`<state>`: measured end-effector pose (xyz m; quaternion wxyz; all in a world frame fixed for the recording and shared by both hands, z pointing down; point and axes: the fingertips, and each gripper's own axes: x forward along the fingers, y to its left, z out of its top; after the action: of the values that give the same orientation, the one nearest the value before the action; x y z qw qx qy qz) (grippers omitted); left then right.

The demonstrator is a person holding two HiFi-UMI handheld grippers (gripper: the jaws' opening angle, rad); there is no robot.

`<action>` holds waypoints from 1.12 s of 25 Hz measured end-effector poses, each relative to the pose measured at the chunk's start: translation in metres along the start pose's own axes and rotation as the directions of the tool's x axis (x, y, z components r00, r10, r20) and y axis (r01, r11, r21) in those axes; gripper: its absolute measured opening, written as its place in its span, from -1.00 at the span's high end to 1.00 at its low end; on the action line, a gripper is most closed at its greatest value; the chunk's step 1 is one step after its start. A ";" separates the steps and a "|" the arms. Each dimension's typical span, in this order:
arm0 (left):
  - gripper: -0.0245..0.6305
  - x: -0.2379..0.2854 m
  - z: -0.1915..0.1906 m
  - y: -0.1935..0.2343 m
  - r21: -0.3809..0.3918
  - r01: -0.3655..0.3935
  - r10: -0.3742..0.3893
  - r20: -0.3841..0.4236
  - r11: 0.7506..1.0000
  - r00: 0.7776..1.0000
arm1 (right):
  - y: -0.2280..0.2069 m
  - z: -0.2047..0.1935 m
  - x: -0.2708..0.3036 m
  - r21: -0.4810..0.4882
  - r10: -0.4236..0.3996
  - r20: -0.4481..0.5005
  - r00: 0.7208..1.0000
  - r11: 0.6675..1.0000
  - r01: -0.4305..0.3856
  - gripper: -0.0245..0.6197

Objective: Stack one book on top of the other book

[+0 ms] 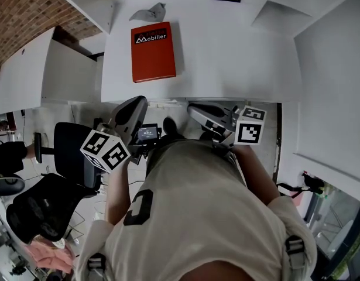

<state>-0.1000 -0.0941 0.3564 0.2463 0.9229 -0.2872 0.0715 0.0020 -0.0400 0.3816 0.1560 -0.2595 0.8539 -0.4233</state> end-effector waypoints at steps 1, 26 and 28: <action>0.91 -0.001 -0.002 -0.004 0.000 -0.009 0.009 0.000 1.000 1.000 | 0.001 -0.003 -0.004 0.006 0.006 -0.010 1.000 1.000 -0.006 0.88; 0.91 -0.050 -0.034 -0.041 0.066 -0.219 0.221 -0.015 0.973 0.975 | 0.024 -0.046 -0.063 0.047 0.085 -0.081 0.993 0.996 -0.081 0.89; 0.91 -0.061 -0.032 -0.041 0.078 -0.225 0.228 -0.025 0.971 0.973 | 0.032 -0.053 -0.059 0.045 0.081 -0.110 0.991 0.996 -0.076 0.89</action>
<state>-0.1262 -0.0186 0.3508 0.2067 0.8913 -0.3837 0.1251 0.0144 0.0442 0.3901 0.1298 -0.1984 0.8621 -0.4478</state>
